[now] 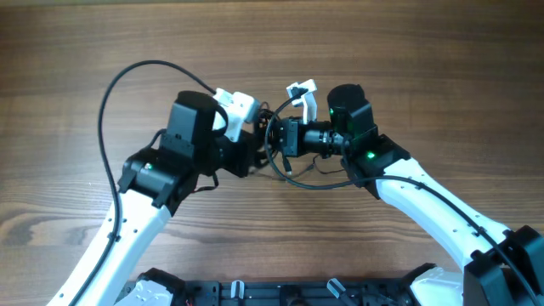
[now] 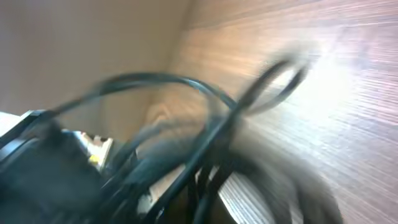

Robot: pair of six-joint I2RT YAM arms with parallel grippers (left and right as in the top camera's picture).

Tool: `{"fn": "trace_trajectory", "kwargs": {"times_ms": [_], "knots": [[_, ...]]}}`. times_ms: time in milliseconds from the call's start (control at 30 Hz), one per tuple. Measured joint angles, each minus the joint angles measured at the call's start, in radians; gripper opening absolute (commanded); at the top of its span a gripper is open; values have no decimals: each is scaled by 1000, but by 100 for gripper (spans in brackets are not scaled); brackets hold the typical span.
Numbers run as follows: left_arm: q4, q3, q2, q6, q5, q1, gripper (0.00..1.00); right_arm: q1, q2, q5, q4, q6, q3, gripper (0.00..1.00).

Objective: Untangle cables

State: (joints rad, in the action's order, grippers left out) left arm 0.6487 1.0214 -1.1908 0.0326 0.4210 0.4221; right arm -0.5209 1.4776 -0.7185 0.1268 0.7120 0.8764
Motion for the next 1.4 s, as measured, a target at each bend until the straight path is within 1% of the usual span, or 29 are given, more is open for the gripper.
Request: {"fn": "trace_trajectory", "kwargs": {"times_ms": [100,200,333,367,467,533,667,733,800,933,1067,1133,1200,1267,1400], "knots": [[-41,0,0,-14,74,9,4,-2,3,16,2,10,0,4],[-71,0,0,-21,118,9,4,-8,3,25,8,18,0,5],[-66,0,0,-25,140,9,4,-10,3,34,-16,21,0,11],[-60,0,-1,-26,143,9,4,-9,3,36,-24,21,0,14],[-42,0,-2,-29,142,5,4,3,3,18,-37,21,0,34],[-28,0,-1,-29,134,-11,4,23,3,-19,-38,18,0,44],[-3,0,-1,-27,123,-57,4,64,3,-95,-37,27,0,61],[6,0,-1,-27,128,-91,4,87,3,-128,-37,23,0,68],[10,0,0,-27,137,-133,4,113,4,-159,-37,18,0,72],[11,0,0,-27,151,-209,4,168,5,-228,-42,-29,0,73],[37,0,3,-32,161,-235,4,208,5,-288,-45,-62,0,72],[63,0,5,-66,187,-234,4,231,5,-312,-41,-54,0,72],[91,0,5,-128,232,-232,4,237,7,-336,-11,-31,0,71],[103,0,5,-180,267,-222,4,235,9,-365,28,-10,0,67],[104,0,5,-235,303,-187,4,231,9,-402,89,55,0,61]]}}
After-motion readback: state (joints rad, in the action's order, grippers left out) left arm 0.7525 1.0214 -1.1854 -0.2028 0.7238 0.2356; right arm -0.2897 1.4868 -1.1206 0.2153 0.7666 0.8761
